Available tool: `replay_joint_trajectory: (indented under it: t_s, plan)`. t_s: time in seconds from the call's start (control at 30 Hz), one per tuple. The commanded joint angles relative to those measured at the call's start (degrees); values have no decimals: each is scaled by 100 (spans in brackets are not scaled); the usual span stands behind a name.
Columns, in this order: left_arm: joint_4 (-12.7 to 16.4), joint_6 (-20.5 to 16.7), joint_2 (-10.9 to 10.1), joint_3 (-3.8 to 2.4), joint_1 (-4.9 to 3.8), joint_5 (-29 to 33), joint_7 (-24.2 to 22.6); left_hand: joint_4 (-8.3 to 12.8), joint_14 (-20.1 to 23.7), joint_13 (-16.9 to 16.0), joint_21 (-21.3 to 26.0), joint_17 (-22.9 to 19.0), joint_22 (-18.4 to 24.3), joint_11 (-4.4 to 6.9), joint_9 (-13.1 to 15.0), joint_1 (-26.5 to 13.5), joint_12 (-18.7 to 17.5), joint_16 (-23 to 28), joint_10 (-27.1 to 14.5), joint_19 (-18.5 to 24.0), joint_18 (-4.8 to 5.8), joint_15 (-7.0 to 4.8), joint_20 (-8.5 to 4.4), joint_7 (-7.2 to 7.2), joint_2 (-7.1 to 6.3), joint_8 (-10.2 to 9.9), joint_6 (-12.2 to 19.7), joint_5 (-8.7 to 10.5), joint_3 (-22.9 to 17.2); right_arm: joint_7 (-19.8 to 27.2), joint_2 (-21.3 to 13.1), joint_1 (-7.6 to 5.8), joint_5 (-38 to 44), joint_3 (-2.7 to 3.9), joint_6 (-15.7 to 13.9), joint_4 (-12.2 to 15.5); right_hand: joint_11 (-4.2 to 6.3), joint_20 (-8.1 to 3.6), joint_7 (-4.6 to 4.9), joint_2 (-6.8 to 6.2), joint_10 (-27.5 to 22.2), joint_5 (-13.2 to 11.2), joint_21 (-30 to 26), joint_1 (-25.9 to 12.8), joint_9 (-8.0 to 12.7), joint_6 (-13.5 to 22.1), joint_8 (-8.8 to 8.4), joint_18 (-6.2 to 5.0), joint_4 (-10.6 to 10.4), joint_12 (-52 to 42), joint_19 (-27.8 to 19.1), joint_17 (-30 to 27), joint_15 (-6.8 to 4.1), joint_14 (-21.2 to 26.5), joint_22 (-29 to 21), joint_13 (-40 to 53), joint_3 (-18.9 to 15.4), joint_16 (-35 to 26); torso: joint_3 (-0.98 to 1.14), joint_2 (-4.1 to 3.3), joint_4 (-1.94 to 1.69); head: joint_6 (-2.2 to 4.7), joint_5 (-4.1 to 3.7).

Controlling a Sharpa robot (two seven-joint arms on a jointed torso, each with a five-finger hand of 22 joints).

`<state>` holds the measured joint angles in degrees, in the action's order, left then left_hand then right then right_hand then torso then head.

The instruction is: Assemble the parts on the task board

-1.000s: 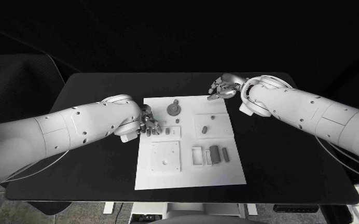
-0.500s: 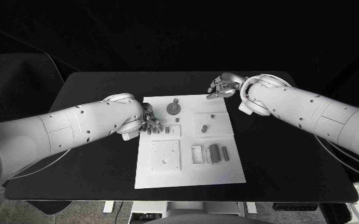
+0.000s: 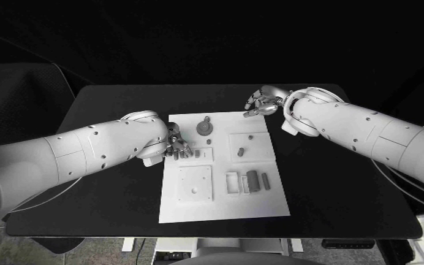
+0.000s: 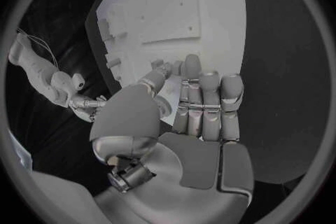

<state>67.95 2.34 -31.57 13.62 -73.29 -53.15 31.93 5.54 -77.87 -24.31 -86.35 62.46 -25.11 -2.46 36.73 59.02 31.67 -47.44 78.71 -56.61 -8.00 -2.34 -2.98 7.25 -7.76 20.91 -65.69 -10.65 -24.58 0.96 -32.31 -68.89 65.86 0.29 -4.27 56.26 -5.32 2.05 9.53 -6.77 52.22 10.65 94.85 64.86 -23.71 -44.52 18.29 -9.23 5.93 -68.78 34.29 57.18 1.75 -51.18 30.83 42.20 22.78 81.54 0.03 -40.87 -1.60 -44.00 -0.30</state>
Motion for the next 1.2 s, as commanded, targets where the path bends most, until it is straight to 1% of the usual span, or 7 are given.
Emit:
replay_joint_trajectory:
  t_s: [0.03,0.5,0.67,0.9,1.03,1.13,1.2]
  plan:
    - [21,-143,-4,-2,1,-8,-83,8,20,9,-34,13,1,-33,-7,-166,-29,-24,7,45,-136,42,10,-1,-68,-51,39,25,115,26,-5,1,-7,1,74,4,-4,16,22,-8,-29,35,65,-67,7,36,25,37,-23,-8,-34,-9,-6,36,-6,-6,0,1,-1,0,-2,-2,-1]
    - [52,-498,-109,-6,3,-34,-127,19,14,4,-48,28,0,-24,-11,-317,-24,-35,27,47,-143,36,5,3,-119,-67,44,24,289,25,-7,2,-7,1,76,-4,-5,16,23,-9,-30,35,65,-72,8,39,23,38,-25,-8,-34,-9,-6,36,-7,-7,0,1,-3,1,-5,1,-15]
    - [78,-471,-161,-9,1,-19,-158,19,13,4,-49,29,0,-23,-11,-319,-23,-36,29,47,-143,36,5,2,-114,-67,43,23,292,31,-11,5,-7,1,76,-4,-5,16,23,-9,-30,35,64,-74,8,40,23,38,-26,-8,-34,-10,-5,37,-7,-7,0,1,-4,3,-2,3,-17]
    - [195,-626,-323,-17,-2,547,-375,32,30,9,-42,28,4,-27,-14,-313,-36,-29,6,59,-146,37,3,3,-99,-77,56,19,302,56,-16,8,-6,1,56,-9,-5,16,23,-8,-30,35,64,-75,8,41,23,38,-27,-8,-34,-10,-5,37,-8,-7,0,1,-7,5,-3,23,-24]
    - [297,-815,-441,-39,-16,1003,-573,92,240,59,60,4,55,-100,-46,-294,-164,78,-226,229,-130,95,17,30,-80,-163,187,15,381,82,-18,11,-35,1,25,-6,-5,16,23,-6,-30,35,64,-76,8,41,23,38,-27,-9,-34,-10,-5,37,-8,-7,1,1,-3,7,-5,43,-26]
    - [310,-1037,-481,-41,-42,1330,-845,100,452,104,179,-36,114,-182,-63,-266,-278,206,-450,419,-88,177,49,45,-67,-202,262,13,417,93,-17,15,-37,1,2,-4,-4,16,22,-4,-30,36,65,-75,8,40,23,38,-27,-9,-33,-10,-5,36,-8,-8,2,2,-4,9,-10,45,-28]
    - [307,-1167,-496,-41,-45,1459,-993,104,582,130,260,-71,155,-233,-73,-237,-347,297,-589,542,-58,232,71,54,-64,-224,311,12,427,94,-22,20,-37,0,-8,6,-4,16,22,-2,-30,36,65,-74,8,39,24,38,-27,-9,-33,-10,-5,36,-8,-8,4,2,-3,5,-9,69,-21]
